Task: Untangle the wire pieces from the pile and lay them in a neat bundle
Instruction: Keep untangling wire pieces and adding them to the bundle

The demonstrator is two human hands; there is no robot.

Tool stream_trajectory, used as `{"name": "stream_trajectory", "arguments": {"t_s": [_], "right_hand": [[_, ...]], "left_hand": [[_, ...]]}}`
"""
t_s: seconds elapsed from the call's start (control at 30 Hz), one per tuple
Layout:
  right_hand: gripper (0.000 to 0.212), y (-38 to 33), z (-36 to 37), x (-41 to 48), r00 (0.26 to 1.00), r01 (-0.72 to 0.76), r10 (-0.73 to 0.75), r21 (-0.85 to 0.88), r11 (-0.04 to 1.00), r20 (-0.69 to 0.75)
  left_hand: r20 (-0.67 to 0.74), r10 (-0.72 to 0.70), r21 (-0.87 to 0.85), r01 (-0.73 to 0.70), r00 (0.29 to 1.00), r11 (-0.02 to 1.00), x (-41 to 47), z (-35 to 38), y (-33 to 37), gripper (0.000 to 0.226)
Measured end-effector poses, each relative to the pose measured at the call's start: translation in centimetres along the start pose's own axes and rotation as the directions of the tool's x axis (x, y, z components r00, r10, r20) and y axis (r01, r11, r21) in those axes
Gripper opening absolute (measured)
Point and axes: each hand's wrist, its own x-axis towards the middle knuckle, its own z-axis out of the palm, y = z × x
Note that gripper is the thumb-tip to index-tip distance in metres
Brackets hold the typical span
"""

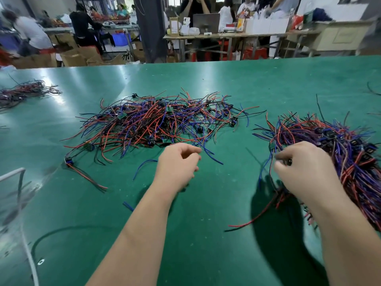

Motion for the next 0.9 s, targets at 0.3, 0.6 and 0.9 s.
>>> {"name": "stream_trajectory", "arguments": {"t_s": [0.3,0.6,0.9], "right_hand": [[0.034,-1.5,1.1,-0.5,0.959,0.088,-0.035,-0.179,0.980,0.280],[0.038,-3.4,1.9,-2.0,0.945,0.133,-0.100,-0.085,0.988,0.311],[0.024,-3.4,2.3,-2.2,0.962,0.174,-0.188,0.086,0.981,0.198]], "left_hand": [[-0.269,0.058,0.627,0.129,0.961,0.769,2.0,-4.1,-2.5,0.019],[-0.186,-0.147,0.709,0.237,0.971,0.664,4.1,-6.0,-5.1,0.045],[-0.376,0.021,0.220,0.068,0.926,0.973,3.5,-5.7,-2.8,0.019]]}}
